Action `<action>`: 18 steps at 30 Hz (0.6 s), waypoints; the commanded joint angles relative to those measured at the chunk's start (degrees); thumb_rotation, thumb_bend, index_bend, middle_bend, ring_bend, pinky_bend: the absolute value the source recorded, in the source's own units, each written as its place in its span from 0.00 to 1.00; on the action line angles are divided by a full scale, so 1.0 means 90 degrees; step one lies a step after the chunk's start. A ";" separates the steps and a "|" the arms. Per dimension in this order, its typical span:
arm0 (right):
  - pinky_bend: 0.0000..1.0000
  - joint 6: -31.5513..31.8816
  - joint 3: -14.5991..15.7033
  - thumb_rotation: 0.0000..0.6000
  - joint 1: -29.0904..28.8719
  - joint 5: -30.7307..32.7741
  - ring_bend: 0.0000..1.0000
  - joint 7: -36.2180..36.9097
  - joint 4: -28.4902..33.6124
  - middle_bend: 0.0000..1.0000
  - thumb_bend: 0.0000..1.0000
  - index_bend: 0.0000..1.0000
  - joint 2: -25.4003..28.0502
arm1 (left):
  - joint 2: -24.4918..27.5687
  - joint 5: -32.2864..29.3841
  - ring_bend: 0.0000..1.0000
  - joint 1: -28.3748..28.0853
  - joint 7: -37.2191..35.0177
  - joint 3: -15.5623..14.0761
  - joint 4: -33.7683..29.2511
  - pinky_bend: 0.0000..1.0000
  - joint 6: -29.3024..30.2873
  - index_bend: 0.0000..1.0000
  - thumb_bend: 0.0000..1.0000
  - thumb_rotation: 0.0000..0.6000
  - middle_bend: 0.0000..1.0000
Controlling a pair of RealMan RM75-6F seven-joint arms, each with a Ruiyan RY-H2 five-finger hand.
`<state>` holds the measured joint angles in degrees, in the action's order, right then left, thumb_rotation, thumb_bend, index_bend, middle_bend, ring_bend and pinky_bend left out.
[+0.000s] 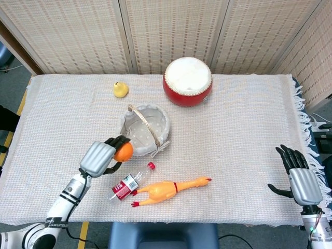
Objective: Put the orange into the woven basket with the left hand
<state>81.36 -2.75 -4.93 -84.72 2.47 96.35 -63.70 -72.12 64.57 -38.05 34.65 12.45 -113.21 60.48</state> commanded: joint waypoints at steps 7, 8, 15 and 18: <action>0.00 -0.0127 -0.0060 1.00 -0.0045 0.0161 0.00 0.0134 -0.0012 0.00 0.03 0.00 0.0033 | -0.1247 -0.1404 0.66 -0.1514 0.0674 0.0578 0.1461 0.74 -0.0760 0.66 0.67 1.00 0.64; 0.00 -0.0138 -0.0060 1.00 -0.0047 0.0171 0.00 0.0149 -0.0006 0.00 0.03 0.00 0.0040 | -0.1364 -0.1491 0.66 -0.1658 0.0690 0.0614 0.1671 0.74 -0.0812 0.66 0.67 1.00 0.64; 0.00 -0.0176 -0.0052 1.00 -0.0053 0.0191 0.00 0.0165 0.0017 0.00 0.03 0.00 0.0058 | -0.1670 -0.1746 0.65 -0.2025 0.0652 0.0685 0.2322 0.72 -0.0930 0.64 0.67 1.00 0.62; 0.00 -0.0200 -0.0058 1.00 -0.0057 0.0224 0.00 0.0180 0.0038 0.00 0.03 0.00 0.0068 | -0.1798 -0.1860 0.64 -0.2157 0.0555 0.0665 0.2807 0.71 -0.0942 0.63 0.67 1.00 0.61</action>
<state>79.60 -3.25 -5.43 -82.75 4.07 96.67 -63.11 -87.24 48.77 -56.35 40.27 18.42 -91.10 52.24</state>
